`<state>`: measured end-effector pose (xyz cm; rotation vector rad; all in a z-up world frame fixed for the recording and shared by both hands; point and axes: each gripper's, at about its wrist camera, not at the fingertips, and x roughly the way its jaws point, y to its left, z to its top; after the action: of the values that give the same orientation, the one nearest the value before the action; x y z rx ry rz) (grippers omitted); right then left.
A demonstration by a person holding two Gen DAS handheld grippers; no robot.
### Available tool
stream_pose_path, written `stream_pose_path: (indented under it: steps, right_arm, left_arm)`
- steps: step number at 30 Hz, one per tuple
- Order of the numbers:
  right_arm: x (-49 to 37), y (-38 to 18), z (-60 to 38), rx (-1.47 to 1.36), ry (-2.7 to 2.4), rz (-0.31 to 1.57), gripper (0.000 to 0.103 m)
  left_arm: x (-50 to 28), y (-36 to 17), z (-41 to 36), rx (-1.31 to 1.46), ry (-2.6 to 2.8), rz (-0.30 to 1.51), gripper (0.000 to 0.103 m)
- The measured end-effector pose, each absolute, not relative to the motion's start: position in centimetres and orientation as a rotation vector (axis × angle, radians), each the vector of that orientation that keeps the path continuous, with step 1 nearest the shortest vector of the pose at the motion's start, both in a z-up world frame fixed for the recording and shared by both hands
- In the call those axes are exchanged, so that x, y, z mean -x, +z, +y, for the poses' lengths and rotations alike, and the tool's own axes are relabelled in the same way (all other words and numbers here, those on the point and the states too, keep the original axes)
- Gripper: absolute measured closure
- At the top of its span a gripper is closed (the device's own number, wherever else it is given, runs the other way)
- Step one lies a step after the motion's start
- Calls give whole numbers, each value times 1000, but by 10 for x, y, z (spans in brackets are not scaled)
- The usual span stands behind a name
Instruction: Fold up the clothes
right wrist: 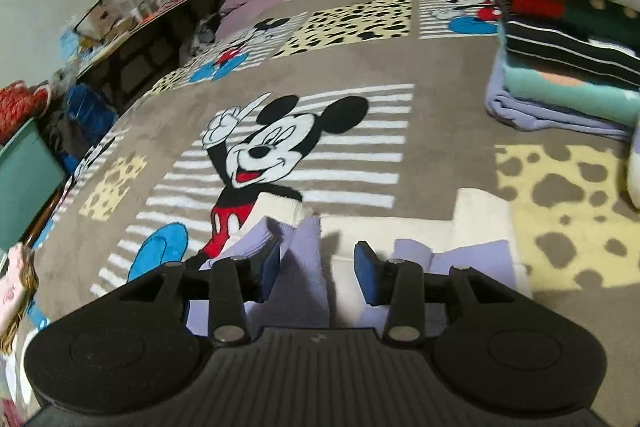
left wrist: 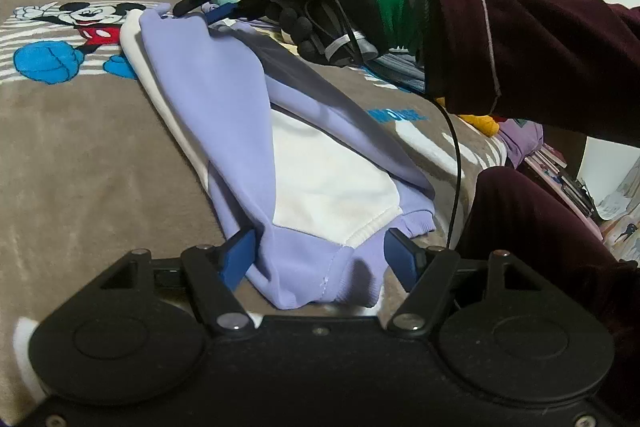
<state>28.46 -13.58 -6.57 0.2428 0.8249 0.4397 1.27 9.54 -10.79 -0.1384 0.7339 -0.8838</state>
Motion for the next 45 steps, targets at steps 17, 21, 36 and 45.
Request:
stream_pose_path:
  steps: [17, 21, 36, 45]
  right_arm:
    - [-286, -73, -141, -238, 437, 828, 86]
    - [-276, -60, -146, -269, 459, 748, 72]
    - [-187, -57, -137, -27, 572, 673, 69]
    - [-169, -53, -139, 41, 602, 613, 69]
  left_arm:
    - [-10, -104, 96, 111, -908, 752, 31]
    - [0, -98, 96, 34, -931, 752, 30]
    - [1, -85, 93, -126, -883, 716, 29]
    - [-86, -28, 104, 24, -649, 492, 36]
